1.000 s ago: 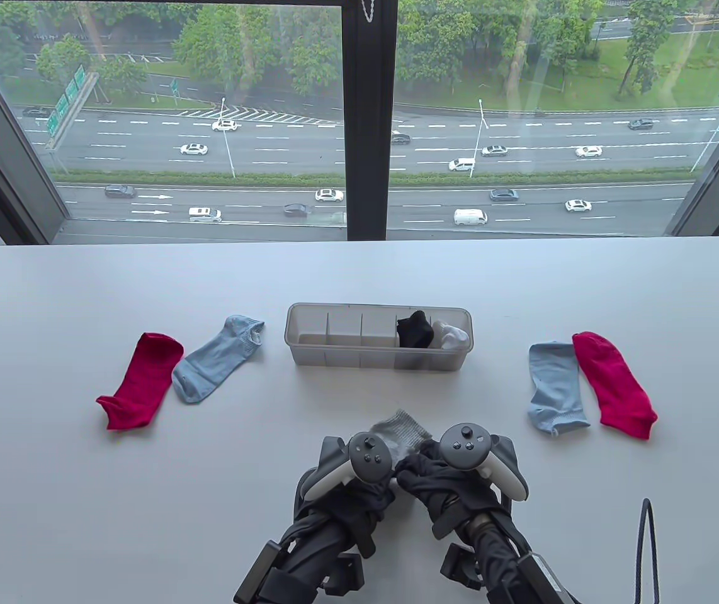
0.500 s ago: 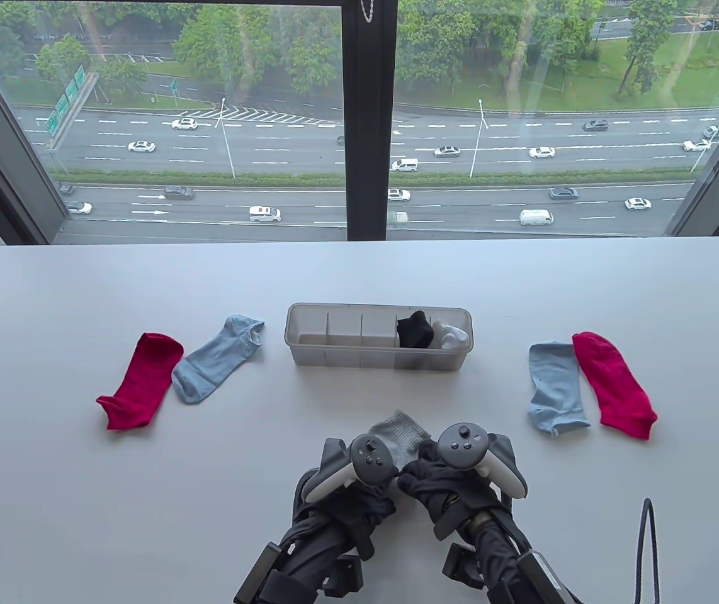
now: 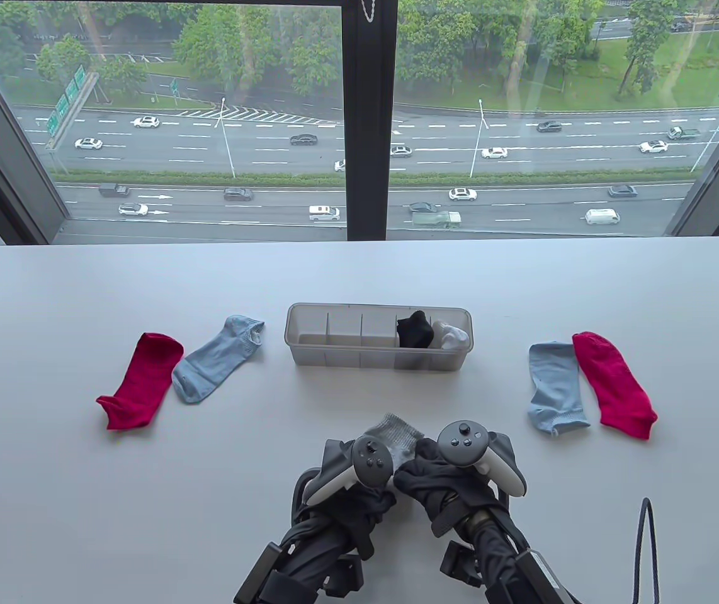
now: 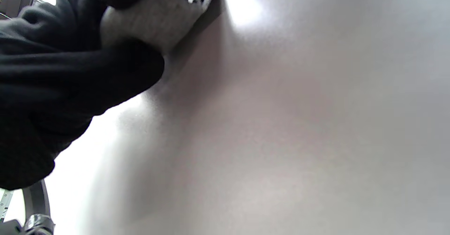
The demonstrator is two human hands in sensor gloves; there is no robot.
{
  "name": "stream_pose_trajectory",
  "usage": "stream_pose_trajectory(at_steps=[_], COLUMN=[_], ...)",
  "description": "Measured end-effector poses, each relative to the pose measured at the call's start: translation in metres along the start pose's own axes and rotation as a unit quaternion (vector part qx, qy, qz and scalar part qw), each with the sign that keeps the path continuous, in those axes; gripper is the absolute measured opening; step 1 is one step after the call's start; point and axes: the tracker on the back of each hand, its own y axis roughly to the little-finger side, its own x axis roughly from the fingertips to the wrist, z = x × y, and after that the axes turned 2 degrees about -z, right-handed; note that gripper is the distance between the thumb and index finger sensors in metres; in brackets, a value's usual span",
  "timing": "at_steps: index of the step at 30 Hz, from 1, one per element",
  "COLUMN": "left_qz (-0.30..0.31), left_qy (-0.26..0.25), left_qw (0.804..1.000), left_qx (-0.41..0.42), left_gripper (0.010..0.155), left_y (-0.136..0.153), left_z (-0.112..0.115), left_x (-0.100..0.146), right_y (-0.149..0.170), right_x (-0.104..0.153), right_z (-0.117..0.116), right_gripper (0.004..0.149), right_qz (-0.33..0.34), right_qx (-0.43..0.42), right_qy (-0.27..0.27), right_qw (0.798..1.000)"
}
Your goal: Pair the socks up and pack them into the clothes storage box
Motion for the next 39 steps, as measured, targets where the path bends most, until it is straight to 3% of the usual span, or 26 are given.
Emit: stream_pose_trajectory(at_steps=[1,4,6,9,13,15,19,22,24,31,33,36,39], left_qz=[0.004,0.016,0.016,0.011,0.004,0.005,0.017,0.017,0.014,0.018,0.016,0.029,0.032], left_qy=[-0.008,-0.034,-0.014,-0.008,-0.027,-0.044,-0.061,-0.041,-0.023,-0.024,-0.051,-0.091,-0.086], left_qw=[1.000,0.999,1.000,1.000,1.000,0.999,0.998,0.999,1.000,0.999,0.999,0.995,0.995], left_qx=[0.002,0.003,-0.002,0.002,0.004,0.006,0.007,0.004,0.004,0.015,-0.002,-0.024,-0.034], left_gripper=[0.056,0.045,0.046,0.047,0.049,0.065,0.050,0.047,0.047,0.050,0.058,0.053,0.048], left_y=[-0.001,-0.004,-0.004,-0.003,-0.002,-0.003,-0.005,-0.004,-0.003,-0.002,-0.004,-0.006,-0.007], left_z=[-0.001,-0.004,-0.002,-0.001,-0.003,-0.005,-0.007,-0.005,-0.004,-0.005,-0.006,-0.010,-0.012], left_x=[0.001,0.005,0.004,0.003,0.004,0.007,0.009,0.006,0.005,0.004,0.007,0.011,0.012], right_y=[0.000,0.000,-0.002,0.000,-0.002,0.000,0.000,-0.001,-0.002,-0.006,-0.007,-0.006,-0.006], right_x=[0.000,0.000,0.001,0.001,0.001,0.001,0.002,0.004,0.006,0.005,0.005,0.006,0.007], right_z=[0.000,0.001,0.001,-0.001,0.001,0.001,0.001,0.000,0.000,0.002,0.002,0.003,0.003], right_gripper=[0.043,0.043,0.044,0.058,0.045,0.044,0.045,0.054,0.065,0.050,0.048,0.048,0.051], right_qz=[0.000,0.001,0.003,0.014,0.015,0.011,0.007,0.016,0.042,0.040,0.041,0.044,0.045], right_qx=[0.001,-0.003,-0.009,-0.001,-0.027,-0.036,-0.034,0.007,0.009,0.013,0.014,0.003,-0.009], right_qy=[0.002,0.001,0.007,-0.002,-0.006,-0.006,0.003,0.027,0.013,0.012,0.013,0.012,0.014], right_qw=[1.000,1.000,1.000,1.000,1.000,0.999,0.999,0.999,0.999,0.999,0.999,0.999,0.999])
